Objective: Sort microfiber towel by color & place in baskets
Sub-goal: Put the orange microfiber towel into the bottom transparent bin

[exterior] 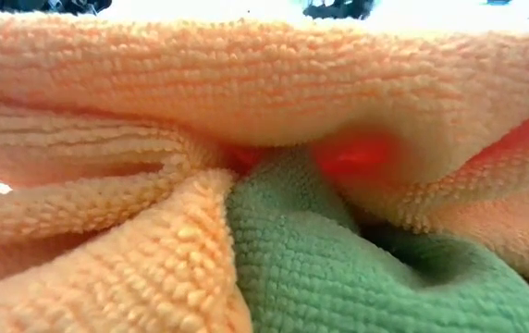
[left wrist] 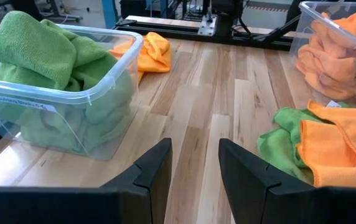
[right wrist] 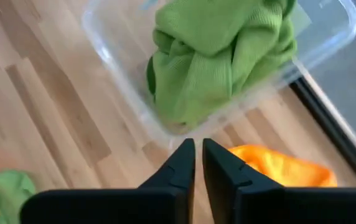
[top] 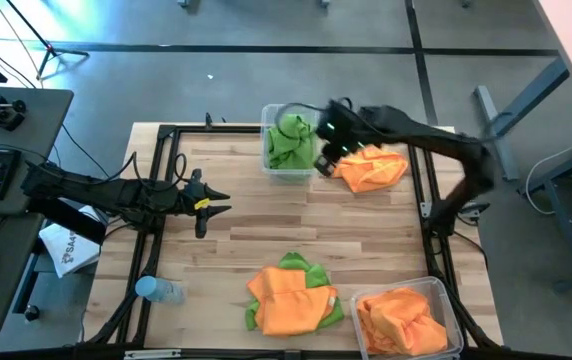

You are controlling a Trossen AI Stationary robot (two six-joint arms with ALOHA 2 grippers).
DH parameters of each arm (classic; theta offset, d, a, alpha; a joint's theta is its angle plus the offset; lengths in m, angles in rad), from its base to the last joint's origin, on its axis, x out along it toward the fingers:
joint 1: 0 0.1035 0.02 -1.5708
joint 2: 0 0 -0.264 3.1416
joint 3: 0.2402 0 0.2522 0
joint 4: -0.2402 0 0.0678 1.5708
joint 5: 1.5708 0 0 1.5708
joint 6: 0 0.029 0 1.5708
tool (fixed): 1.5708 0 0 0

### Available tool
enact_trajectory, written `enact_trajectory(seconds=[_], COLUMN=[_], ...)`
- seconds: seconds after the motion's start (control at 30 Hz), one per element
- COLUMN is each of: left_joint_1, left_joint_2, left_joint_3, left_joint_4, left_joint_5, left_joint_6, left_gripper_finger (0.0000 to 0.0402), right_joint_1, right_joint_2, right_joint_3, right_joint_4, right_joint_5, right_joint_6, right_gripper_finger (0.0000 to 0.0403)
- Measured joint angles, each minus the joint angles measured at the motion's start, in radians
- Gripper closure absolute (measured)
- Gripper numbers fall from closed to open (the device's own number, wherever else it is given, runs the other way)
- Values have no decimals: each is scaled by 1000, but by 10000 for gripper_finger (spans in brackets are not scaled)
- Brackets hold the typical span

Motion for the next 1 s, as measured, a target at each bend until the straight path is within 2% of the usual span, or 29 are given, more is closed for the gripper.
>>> enact_trajectory(seconds=[0.1,0.2,0.33,0.4,0.53,0.7,0.87,1.0], left_joint_1=[0,0,0,0,0,0,0,0], left_joint_2=[0,0,0,0,0,0,0,2], left_joint_3=[0,0,0,0,0,0,0,-1], left_joint_4=[0,0,0,0,0,1,3,83], left_joint_5=[0,0,0,0,0,0,0,-7], left_joint_6=[0,0,0,0,0,0,0,37], left_gripper_finger=[280,280,280,280,280,280,280,280], right_joint_1=[51,110,165,167,140,140,232,333], right_joint_2=[-173,-331,-486,-537,-580,-585,-585,-585], right_joint_3=[-218,-415,-631,-711,-829,-915,-966,-997], right_joint_4=[114,213,296,316,334,340,360,392], right_joint_5=[42,132,287,324,316,280,332,374], right_joint_6=[101,228,371,432,505,558,618,675], right_gripper_finger=[395,401,399,399,398,398,398,398])
